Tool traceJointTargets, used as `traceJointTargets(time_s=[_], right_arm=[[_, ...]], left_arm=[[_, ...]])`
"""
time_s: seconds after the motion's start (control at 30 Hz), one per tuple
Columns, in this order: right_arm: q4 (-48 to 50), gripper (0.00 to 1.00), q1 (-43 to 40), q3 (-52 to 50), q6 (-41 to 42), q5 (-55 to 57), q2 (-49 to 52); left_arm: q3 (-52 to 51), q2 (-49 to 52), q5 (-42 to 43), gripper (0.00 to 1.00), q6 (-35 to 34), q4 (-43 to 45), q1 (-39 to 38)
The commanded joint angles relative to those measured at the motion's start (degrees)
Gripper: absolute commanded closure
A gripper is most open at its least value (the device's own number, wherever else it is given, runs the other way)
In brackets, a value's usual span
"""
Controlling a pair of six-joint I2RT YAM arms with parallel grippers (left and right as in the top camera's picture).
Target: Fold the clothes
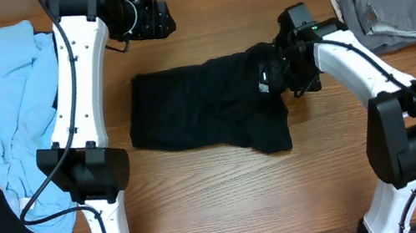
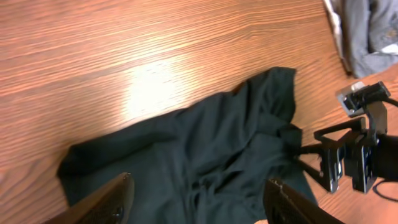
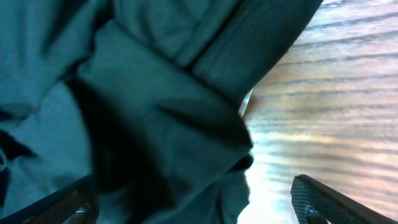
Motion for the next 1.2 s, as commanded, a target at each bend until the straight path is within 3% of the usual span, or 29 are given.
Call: traceJointTargets(time_s=[0.0, 0.13, 0.37, 0.53, 0.63, 0.77, 1.17], right_arm=[[0.6, 0.0, -0.9, -0.2, -3.5, -4.8, 2.6], [1.4, 0.02, -1.0, -0.3, -3.8, -7.6, 5.4], [4.7, 0.16, -1.0, -2.5, -3.8, -12.9, 6.1], [4.9, 0.4, -1.0, -3.2, -3.8, -13.2, 6.1], [5.2, 0.74, -1.2, -3.2, -3.7, -13.2, 6.1], [4.8, 0.96, -3.7, -2.8, -3.5, -13.2, 6.0], [-6.3, 0.96, -17.3, 0.8, -8.3, -19.6, -1.0]], left_arm=[[1.1, -0.4, -3.1, 0.3, 0.1, -0.9, 0.5], [1.1, -0.4, -5.8, 0.29, 0.1, -2.7, 0.5], [1.1, -0.4, -6.6, 0.28, 0.1, -3.7, 0.4], [1.1, -0.4, -6.6, 0.28, 0.1, -3.7, 0.4], [1.1, -0.4, -6.8, 0.28, 0.1, -3.7, 0.5], [1.1, -0.4, -9.8, 0.28, 0.1, -3.4, 0.5], [1.1, -0.4, -11.3, 0.27, -0.2, -1.5, 2.4]])
